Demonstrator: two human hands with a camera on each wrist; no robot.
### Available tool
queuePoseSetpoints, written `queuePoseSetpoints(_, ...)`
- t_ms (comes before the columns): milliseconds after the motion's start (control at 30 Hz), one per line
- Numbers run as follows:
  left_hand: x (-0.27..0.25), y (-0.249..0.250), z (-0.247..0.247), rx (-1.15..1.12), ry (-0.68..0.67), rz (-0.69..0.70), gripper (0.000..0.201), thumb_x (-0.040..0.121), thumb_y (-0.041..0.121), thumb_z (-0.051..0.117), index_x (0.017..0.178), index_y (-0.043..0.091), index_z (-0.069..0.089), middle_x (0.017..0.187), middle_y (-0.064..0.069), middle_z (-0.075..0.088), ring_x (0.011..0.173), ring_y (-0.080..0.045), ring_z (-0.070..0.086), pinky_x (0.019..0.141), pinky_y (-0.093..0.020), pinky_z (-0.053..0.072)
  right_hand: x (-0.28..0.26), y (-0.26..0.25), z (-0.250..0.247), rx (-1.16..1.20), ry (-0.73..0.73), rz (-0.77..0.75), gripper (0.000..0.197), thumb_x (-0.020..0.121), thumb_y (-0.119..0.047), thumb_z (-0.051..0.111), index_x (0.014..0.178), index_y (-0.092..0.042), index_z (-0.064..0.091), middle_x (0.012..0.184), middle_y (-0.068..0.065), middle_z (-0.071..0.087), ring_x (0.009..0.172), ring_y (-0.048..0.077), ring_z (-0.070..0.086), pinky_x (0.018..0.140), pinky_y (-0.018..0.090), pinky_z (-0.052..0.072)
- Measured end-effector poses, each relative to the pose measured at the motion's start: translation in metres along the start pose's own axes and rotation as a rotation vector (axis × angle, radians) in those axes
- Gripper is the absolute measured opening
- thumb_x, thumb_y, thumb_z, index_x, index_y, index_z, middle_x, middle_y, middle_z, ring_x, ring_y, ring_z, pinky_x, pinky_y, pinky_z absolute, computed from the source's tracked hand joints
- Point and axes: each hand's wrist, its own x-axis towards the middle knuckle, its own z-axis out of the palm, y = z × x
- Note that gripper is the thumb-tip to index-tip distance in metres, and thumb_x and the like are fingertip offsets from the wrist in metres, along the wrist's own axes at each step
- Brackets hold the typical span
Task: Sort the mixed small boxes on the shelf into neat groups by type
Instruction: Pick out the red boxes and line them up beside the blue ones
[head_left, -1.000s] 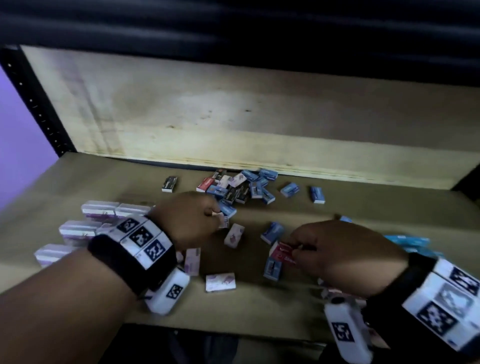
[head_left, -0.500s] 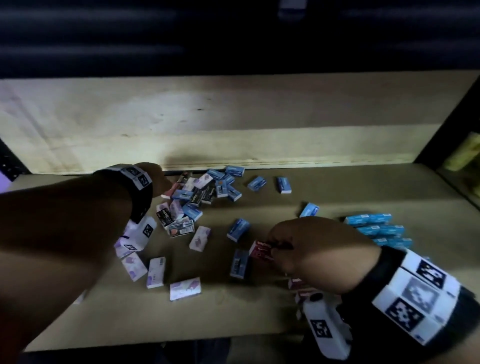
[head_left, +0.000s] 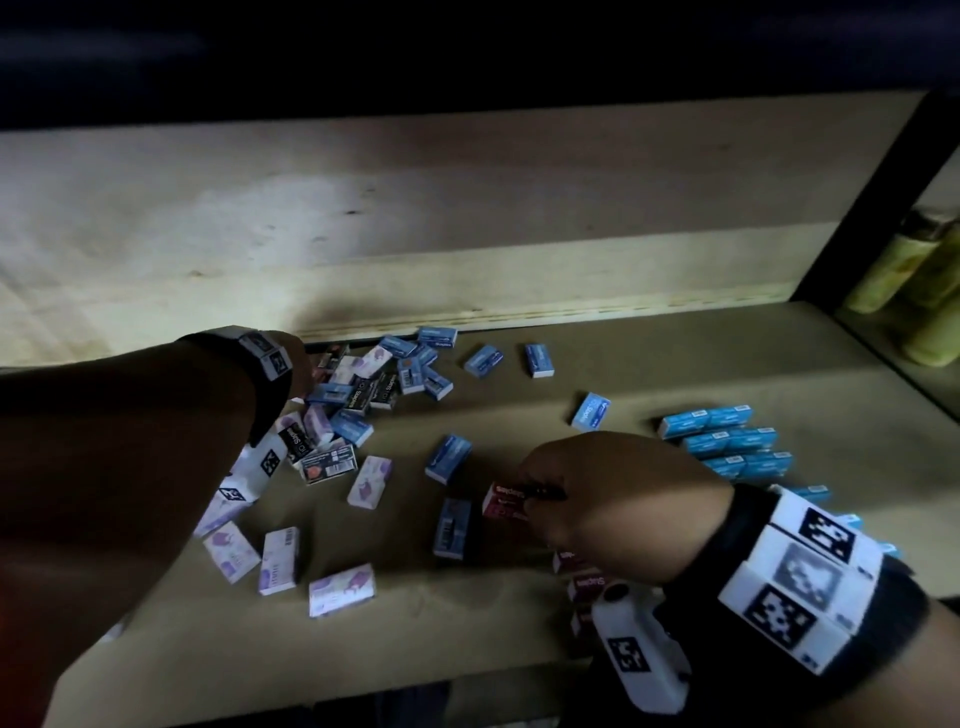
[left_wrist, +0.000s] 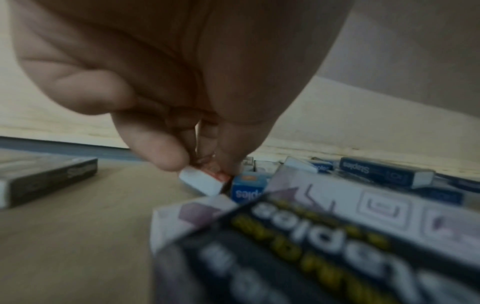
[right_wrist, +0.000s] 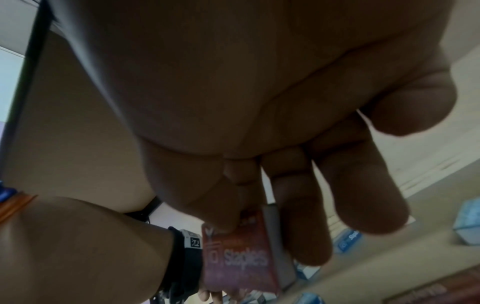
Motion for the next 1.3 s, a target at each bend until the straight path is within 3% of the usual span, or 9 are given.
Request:
queuePoseSetpoints(100,0.001,-0.004,0.001,0.048,0.055,0.024,0.040,0.088,0.035,0.070,0.056,0.016,0.057,0.057,0.002,0.052,0.060,-0.019,0.051,0.052,-0.026,0.044,0.001,0.001,0.002,0.008,-0.001,-0.010,0.022,0.085,-0.048,0.053,0.099,-0.032,0.058,0.093,-0.008,0.064,0.085,0.011,0.060,0.067,0.030,0.046)
queuePoseSetpoints(267,-0.017,-0.007,-0.015,0.185,0.008,0.128,0.028,0.100,0.032,0.054,0.104,0.013,0.074,0.098,0.001,0.072,0.089,-0.016,0.068,0.068,-0.018,0.045,0.000,0.003,-0.005,0.038,0.013,-0.060,0.028,0.087,-0.046,0.055,0.100,-0.058,0.034,0.072,-0.014,0.051,0.071,0.001,0.046,0.054,0.016,0.030)
queuePoseSetpoints(333,-0.028,-0.002,-0.022,0.233,0.008,0.121,0.025,0.097,0.035,0.058,0.100,0.015,0.073,0.081,0.003,0.066,0.075,-0.015,0.064,0.056,-0.017,0.042,-0.001,0.008,-0.008,0.027,0.056,-0.036,0.017,0.087,-0.051,0.056,0.098,-0.054,0.043,0.072,-0.016,0.053,0.071,0.001,0.046,0.056,0.019,0.032)
queuePoseSetpoints(467,-0.039,0.010,-0.036,-0.017,0.182,0.137,0.037,0.100,0.035,0.052,0.076,0.008,0.063,0.063,-0.001,0.049,0.083,-0.027,0.065,0.070,-0.024,0.044,-0.002,0.030,-0.014,0.005,0.131,0.073,0.027,0.084,-0.057,0.056,0.095,-0.034,0.065,0.083,-0.009,0.066,0.076,0.008,0.059,0.064,0.028,0.045)
queuePoseSetpoints(700,-0.087,0.061,-0.060,-0.165,0.187,0.379,0.047,0.096,0.048,0.050,0.087,0.007,0.072,0.088,-0.008,0.070,0.082,-0.025,0.066,0.078,-0.031,0.052,-0.004,0.062,-0.025,0.058,0.154,0.205,0.034,0.059,-0.076,0.037,0.071,-0.051,0.057,0.073,-0.017,0.060,0.069,-0.002,0.054,0.059,0.019,0.035)
queuePoseSetpoints(833,-0.113,0.096,-0.065,-0.224,0.166,0.491,0.037,0.083,0.049,0.055,0.081,0.016,0.072,0.072,0.001,0.069,0.064,-0.016,0.061,0.056,-0.021,0.039,0.004,0.080,-0.022,-0.065,0.128,0.269,0.015,0.080,-0.056,0.061,0.091,-0.047,0.066,0.081,-0.016,0.056,0.074,0.004,0.053,0.066,0.023,0.037)
queuePoseSetpoints(967,-0.132,0.131,-0.060,-0.291,0.141,0.582,0.031,0.078,0.047,0.064,0.101,0.028,0.073,0.096,0.011,0.071,0.088,-0.012,0.064,0.078,-0.026,0.050,0.012,0.085,-0.019,-0.135,0.058,0.262,0.020,0.084,-0.052,0.062,0.101,-0.044,0.069,0.084,-0.015,0.059,0.071,0.003,0.048,0.066,0.021,0.035)
queuePoseSetpoints(1100,-0.146,0.163,-0.056,-0.255,0.158,0.692,0.022,0.085,0.038,0.068,0.100,0.024,0.075,0.092,0.007,0.074,0.082,-0.015,0.066,0.060,-0.019,0.038,0.023,0.083,-0.018,-0.264,-0.090,0.241,0.024,0.087,-0.036,0.059,0.106,-0.031,0.074,0.105,-0.005,0.070,0.087,0.014,0.063,0.073,0.023,0.043)
queuePoseSetpoints(1300,-0.166,0.199,-0.050,-0.329,0.129,0.738,0.015,0.085,0.020,0.068,0.096,0.011,0.075,0.093,-0.005,0.070,0.085,-0.022,0.063,0.064,-0.026,0.040,0.044,0.085,-0.012,-0.485,-0.228,0.242,0.027,0.092,-0.026,0.053,0.110,-0.028,0.073,0.106,-0.006,0.069,0.081,0.012,0.060,0.069,0.022,0.040)
